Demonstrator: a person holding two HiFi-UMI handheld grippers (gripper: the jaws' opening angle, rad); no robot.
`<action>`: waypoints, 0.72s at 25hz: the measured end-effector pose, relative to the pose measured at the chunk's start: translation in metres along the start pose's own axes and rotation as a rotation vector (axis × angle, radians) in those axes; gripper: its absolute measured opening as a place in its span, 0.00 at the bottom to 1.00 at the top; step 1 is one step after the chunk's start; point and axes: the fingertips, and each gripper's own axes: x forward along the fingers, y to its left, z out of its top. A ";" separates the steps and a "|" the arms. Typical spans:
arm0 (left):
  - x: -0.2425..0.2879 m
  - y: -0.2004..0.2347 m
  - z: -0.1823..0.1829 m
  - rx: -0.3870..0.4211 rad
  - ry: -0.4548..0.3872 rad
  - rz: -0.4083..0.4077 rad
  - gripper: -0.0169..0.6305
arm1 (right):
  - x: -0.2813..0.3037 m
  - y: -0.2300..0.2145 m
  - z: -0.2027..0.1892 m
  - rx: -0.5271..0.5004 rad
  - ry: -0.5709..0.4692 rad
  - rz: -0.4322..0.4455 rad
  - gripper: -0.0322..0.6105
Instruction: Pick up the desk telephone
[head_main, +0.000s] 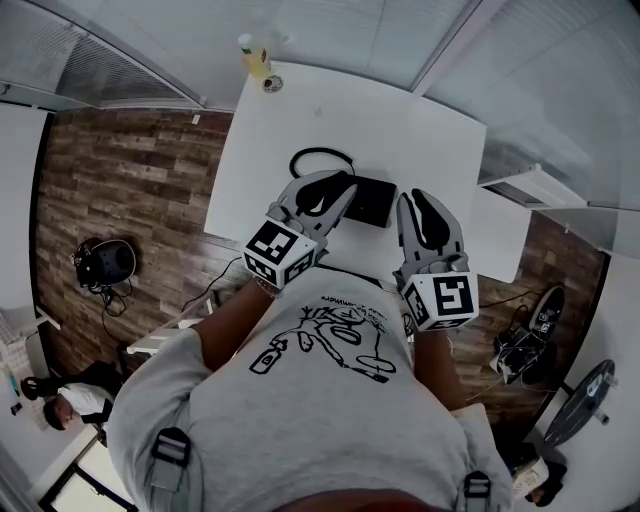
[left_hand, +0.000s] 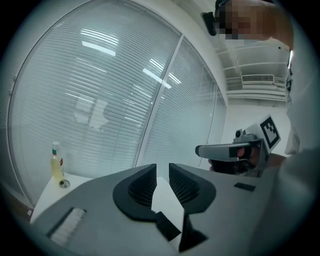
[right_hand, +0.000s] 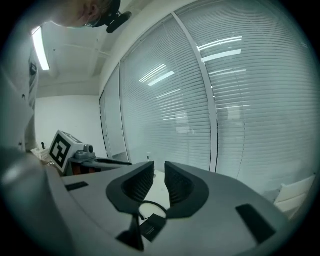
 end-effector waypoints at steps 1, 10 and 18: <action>0.002 0.004 -0.011 -0.003 0.022 0.004 0.14 | 0.003 -0.002 -0.010 0.006 0.020 -0.001 0.11; 0.013 0.039 -0.128 -0.045 0.246 0.047 0.19 | 0.023 -0.019 -0.114 0.088 0.201 -0.015 0.19; 0.018 0.066 -0.216 -0.123 0.416 0.055 0.19 | 0.037 -0.029 -0.179 0.141 0.317 -0.012 0.23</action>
